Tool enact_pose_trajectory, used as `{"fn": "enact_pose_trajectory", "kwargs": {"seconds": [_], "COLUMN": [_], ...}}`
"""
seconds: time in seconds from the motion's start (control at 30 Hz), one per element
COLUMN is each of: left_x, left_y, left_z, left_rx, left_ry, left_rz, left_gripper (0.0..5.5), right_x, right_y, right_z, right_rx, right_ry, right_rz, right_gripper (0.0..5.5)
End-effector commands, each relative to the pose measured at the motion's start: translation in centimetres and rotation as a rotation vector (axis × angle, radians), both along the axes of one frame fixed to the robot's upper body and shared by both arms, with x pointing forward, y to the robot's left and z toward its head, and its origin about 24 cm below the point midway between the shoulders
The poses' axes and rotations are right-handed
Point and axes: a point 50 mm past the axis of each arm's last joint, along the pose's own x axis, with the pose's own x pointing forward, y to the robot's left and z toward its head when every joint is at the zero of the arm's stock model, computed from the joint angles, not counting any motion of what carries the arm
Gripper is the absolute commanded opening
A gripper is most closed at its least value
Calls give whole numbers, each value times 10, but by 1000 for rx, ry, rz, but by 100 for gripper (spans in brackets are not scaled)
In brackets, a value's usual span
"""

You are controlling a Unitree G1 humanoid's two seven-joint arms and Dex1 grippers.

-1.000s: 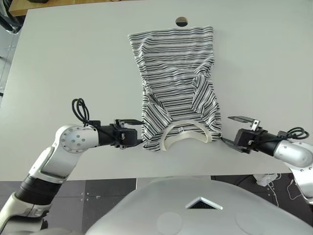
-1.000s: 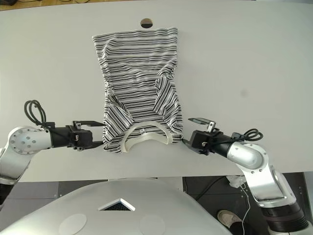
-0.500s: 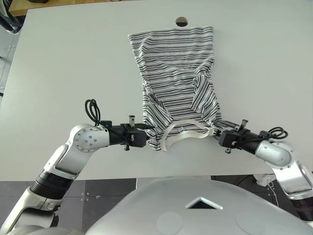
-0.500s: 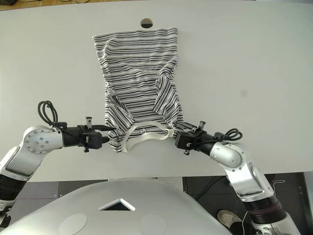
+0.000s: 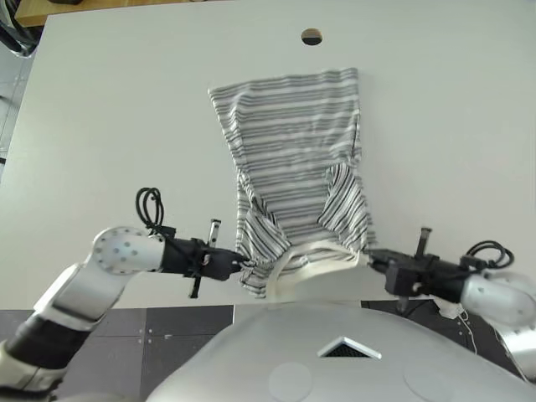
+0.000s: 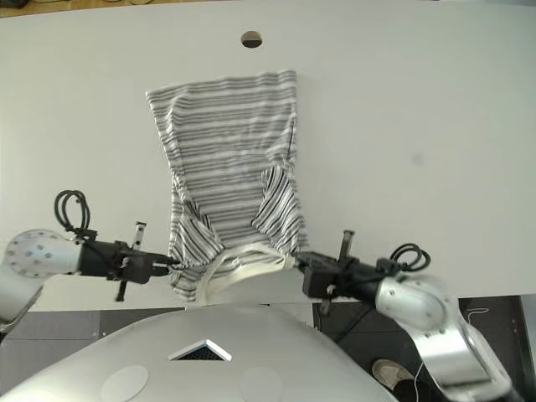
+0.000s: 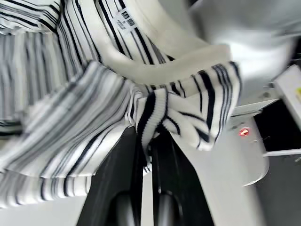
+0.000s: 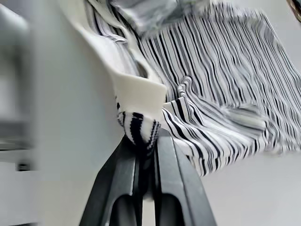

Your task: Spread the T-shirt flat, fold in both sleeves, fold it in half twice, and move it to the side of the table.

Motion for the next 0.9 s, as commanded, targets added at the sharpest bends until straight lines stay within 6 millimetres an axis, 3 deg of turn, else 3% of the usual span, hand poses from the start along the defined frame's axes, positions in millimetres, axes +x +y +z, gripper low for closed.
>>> {"fn": "enact_pose_trajectory", "kwargs": {"seconds": [0.03, 0.1, 0.17, 0.23, 0.4, 0.67, 0.87, 0.9], "left_x": [-3, 4, 16, 31, 91, 145, 168, 169], "left_y": [-1, 1, 4, 6, 8, 10, 13, 13], "left_z": [27, 36, 39, 39, 38, 21, 2, -1], "left_rx": [-89, -113, -107, -121, -210, -194, -145, -131], "left_ry": [39, 1, -56, -112, -224, -197, -188, -187], "left_rz": [-15, 26, 96, 194, 533, 873, 1017, 1032], "left_gripper": [10, 10, 10, 10, 10, 10, 10, 44], "right_x": [-6, -3, 13, 38, 107, 185, 232, 240], "right_y": [1, 1, -1, -4, 4, 33, 53, 56], "right_z": [23, 32, 37, 36, 31, 13, -7, -11], "right_rx": [19, 45, 51, 57, 144, 137, 97, 90], "right_ry": [-22, -64, -162, -249, -364, -374, -343, -340], "right_rz": [40, 43, -1, -65, -174, -188, -237, -260], "right_gripper": [10, 10, 10, 10, 10, 10, 10, 46]}}
